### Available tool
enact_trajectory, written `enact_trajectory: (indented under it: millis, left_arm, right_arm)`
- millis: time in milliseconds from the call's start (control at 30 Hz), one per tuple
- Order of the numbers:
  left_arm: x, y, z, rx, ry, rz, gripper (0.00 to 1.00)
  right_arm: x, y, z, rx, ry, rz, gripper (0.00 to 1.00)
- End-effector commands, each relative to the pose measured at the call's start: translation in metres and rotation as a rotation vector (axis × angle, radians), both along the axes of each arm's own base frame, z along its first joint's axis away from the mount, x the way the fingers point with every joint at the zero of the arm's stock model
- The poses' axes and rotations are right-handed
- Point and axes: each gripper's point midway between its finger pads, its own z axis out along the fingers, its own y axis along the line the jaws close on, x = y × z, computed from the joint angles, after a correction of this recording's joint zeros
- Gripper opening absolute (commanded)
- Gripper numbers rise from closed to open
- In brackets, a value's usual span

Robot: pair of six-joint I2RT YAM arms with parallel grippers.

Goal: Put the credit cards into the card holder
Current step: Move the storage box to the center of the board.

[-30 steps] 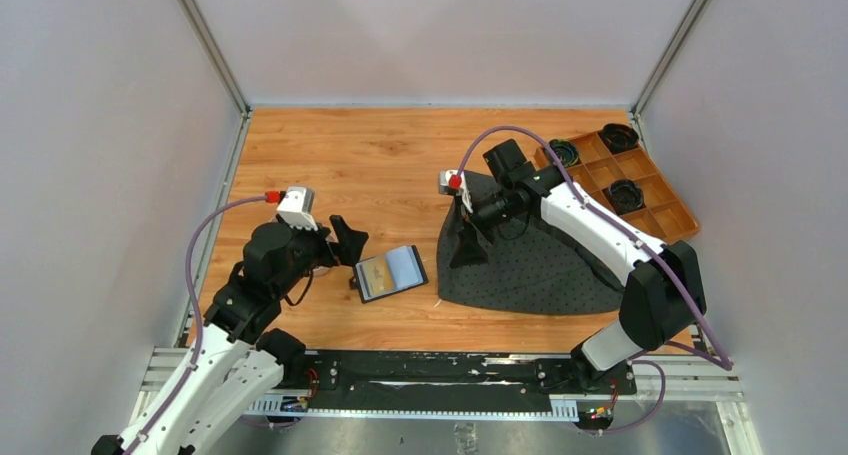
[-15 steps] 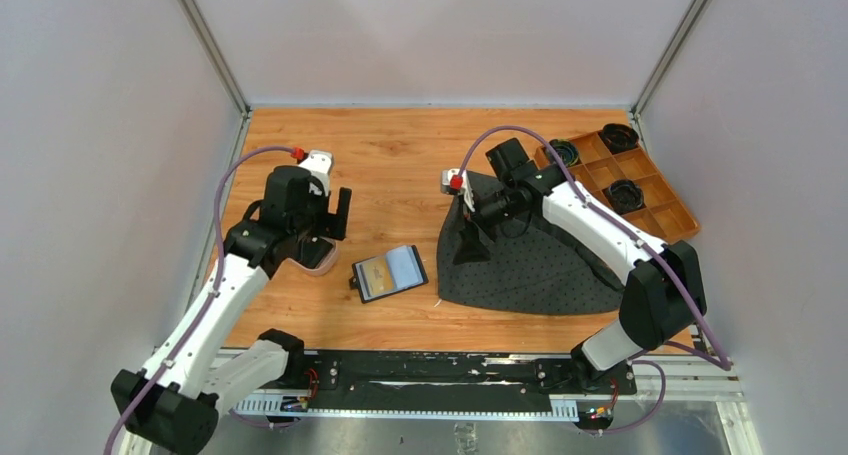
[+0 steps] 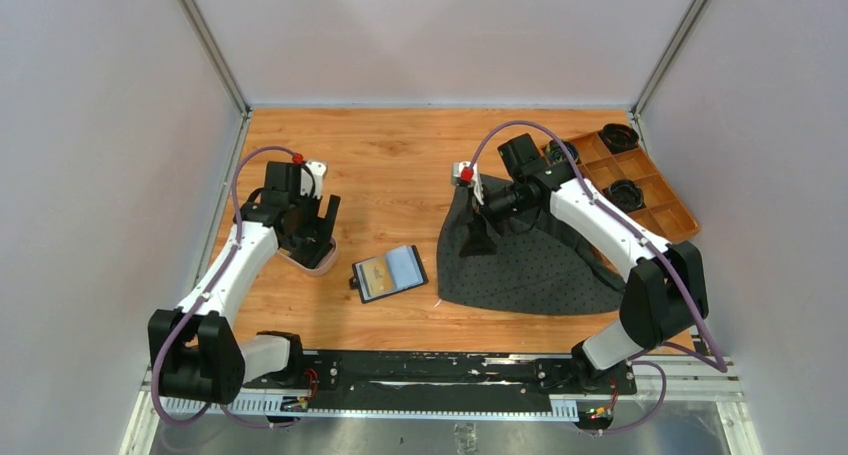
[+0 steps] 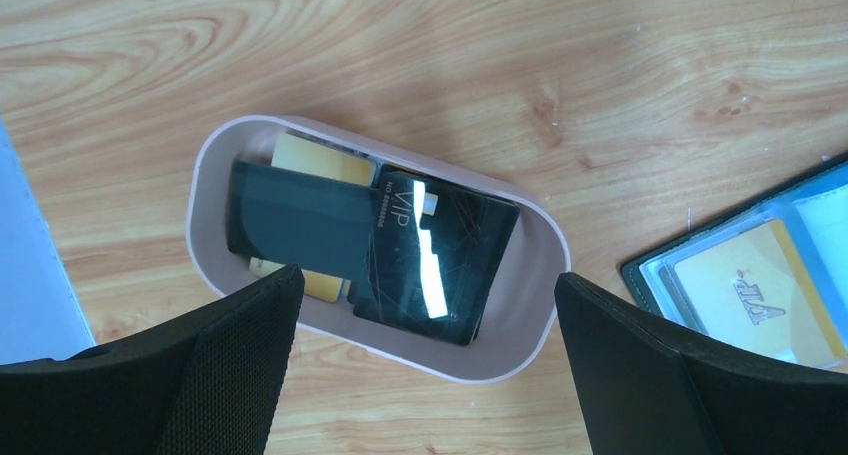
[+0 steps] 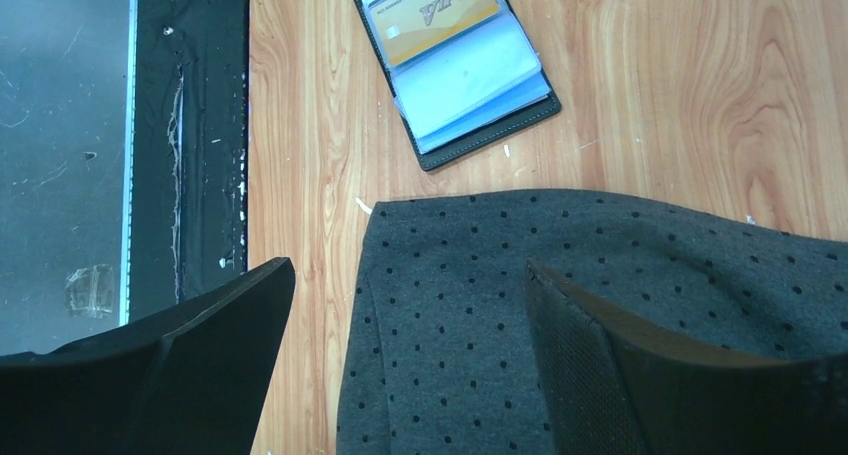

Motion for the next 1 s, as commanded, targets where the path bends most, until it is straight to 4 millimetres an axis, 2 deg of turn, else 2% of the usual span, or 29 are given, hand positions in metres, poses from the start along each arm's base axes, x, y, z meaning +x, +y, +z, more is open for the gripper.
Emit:
enact_trajectory:
  millis: [0, 133, 233, 333, 467, 667, 967]
  left_arm:
    - [-0.001, 0.004, -0.008, 0.011, -0.015, 0.001, 1.00]
    - [-0.001, 0.010, -0.011, 0.043, -0.013, -0.001, 0.99]
    - [0.001, 0.007, -0.017, 0.041, 0.007, -0.034, 0.90]
    - [0.000, 0.009, -0.027, 0.056, 0.036, -0.049, 0.88]
    - [-0.001, 0.012, -0.037, 0.072, 0.079, -0.046, 0.89]
    - [-0.002, 0.021, -0.037, 0.097, 0.089, 0.018, 1.00]
    - [-0.004, 0.026, -0.037, 0.114, 0.083, 0.048, 1.00]
  right_arm:
    - [-0.004, -0.012, 0.006, 0.035, 0.008, -0.005, 0.88]
    - [0.000, -0.015, 0.003, 0.041, 0.035, -0.018, 0.87]
    - [0.000, -0.015, 0.002, 0.042, 0.050, -0.013, 0.87]
    - [-0.001, -0.015, 0.001, 0.041, 0.053, -0.009, 0.87]
    - [-0.001, -0.015, -0.002, 0.038, 0.066, -0.005, 0.86]
    - [-0.003, -0.014, -0.004, 0.040, 0.090, 0.006, 0.86]
    - [-0.003, -0.014, -0.006, 0.038, 0.096, 0.011, 0.86]
